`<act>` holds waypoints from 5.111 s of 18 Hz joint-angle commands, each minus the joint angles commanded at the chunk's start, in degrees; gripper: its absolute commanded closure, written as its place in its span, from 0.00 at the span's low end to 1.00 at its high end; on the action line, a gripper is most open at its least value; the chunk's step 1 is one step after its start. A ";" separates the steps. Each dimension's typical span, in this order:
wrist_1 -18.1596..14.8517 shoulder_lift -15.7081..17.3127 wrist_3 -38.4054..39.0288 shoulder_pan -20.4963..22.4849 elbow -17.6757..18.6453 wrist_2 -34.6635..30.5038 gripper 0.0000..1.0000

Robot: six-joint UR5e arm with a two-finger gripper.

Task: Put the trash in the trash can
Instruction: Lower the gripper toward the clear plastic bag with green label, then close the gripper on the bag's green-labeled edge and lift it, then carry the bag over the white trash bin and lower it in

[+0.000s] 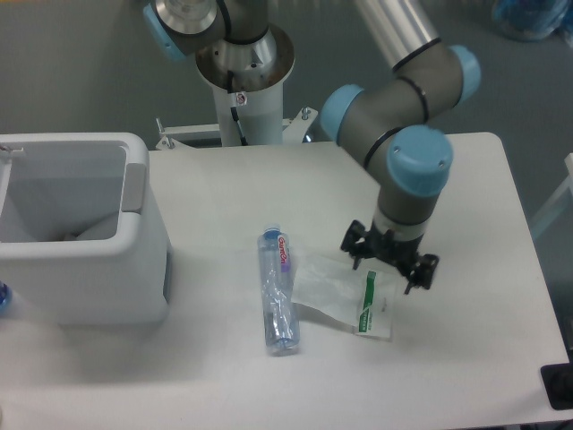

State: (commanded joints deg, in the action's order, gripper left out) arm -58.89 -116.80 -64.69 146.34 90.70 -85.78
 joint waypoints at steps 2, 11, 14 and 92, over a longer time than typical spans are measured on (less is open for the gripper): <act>0.00 -1.40 -0.09 -0.44 -0.17 0.09 0.00; -0.35 -7.74 -2.02 -0.71 -2.72 0.44 0.00; -0.61 -8.09 -2.90 -0.53 -2.90 0.70 0.00; -17.40 27.41 25.13 -12.65 -12.30 24.16 1.00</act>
State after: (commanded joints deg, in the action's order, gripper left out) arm -76.29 -89.39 -39.55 133.69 78.40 -61.62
